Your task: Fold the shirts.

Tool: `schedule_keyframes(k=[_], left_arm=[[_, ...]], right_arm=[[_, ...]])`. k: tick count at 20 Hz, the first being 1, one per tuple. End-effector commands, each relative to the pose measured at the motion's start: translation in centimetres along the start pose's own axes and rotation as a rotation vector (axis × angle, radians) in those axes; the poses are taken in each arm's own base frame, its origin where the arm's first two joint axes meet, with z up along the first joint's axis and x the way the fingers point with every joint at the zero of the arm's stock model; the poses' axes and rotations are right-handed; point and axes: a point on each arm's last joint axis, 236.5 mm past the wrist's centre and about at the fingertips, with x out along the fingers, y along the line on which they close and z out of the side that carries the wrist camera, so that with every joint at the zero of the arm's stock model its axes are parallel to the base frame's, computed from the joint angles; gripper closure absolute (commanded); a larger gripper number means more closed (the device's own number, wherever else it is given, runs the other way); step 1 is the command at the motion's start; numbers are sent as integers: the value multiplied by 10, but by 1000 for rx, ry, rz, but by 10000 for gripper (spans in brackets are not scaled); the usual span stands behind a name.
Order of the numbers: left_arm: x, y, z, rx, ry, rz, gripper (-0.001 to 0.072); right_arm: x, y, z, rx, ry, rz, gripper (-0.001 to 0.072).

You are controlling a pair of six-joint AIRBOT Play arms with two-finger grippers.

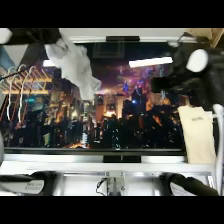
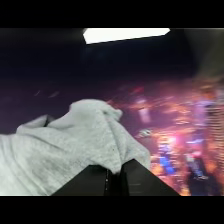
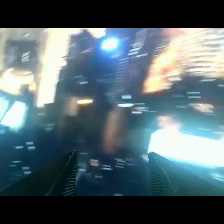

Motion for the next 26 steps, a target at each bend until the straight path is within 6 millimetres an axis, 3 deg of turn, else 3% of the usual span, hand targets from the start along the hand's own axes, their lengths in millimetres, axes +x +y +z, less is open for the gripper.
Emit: schedule_keyframes(k=[1,3,5,8,10,11,12,13,14,15,18,20,22,24,26], left_arm=[[-103,-97,4,85,-75,-172,666],[-95,-142,-47,68,52,-269,666],[-60,-184,-114,48,201,-339,666],[5,-243,-230,-18,373,-389,664],[38,-275,-297,-44,482,-412,663],[51,-283,-319,-54,539,-410,575],[61,-281,-330,-52,588,-394,197],[66,-269,-330,-46,634,-365,-13],[66,-240,-320,12,684,-325,-13],[62,-200,-306,67,730,-254,-13],[35,-39,-262,54,815,74,-13],[21,29,-275,-115,884,159,-13],[27,55,-305,-308,917,134,-13],[50,56,-330,-481,875,86,-13],[74,51,-353,-596,858,68,-13]], right_arm=[[-86,-36,-17,11,-132,-157,144],[-127,-33,-39,56,-190,-141,144],[-155,-34,-65,106,-202,-140,144],[-175,-41,-89,177,-208,-167,144],[-174,-43,-91,208,-201,-171,144],[-169,-43,-89,222,-192,-171,144],[-161,-43,-88,227,-173,-173,145],[-148,-44,-88,225,-137,-178,145],[-132,-45,-91,221,-88,-186,144],[-113,-46,-93,215,-33,-195,144],[-39,-46,-112,143,173,-204,144],[13,-34,-134,103,318,-145,144],[57,-6,-153,81,432,-18,144],[90,13,-161,84,491,73,144],[114,13,-169,92,555,72,145]])
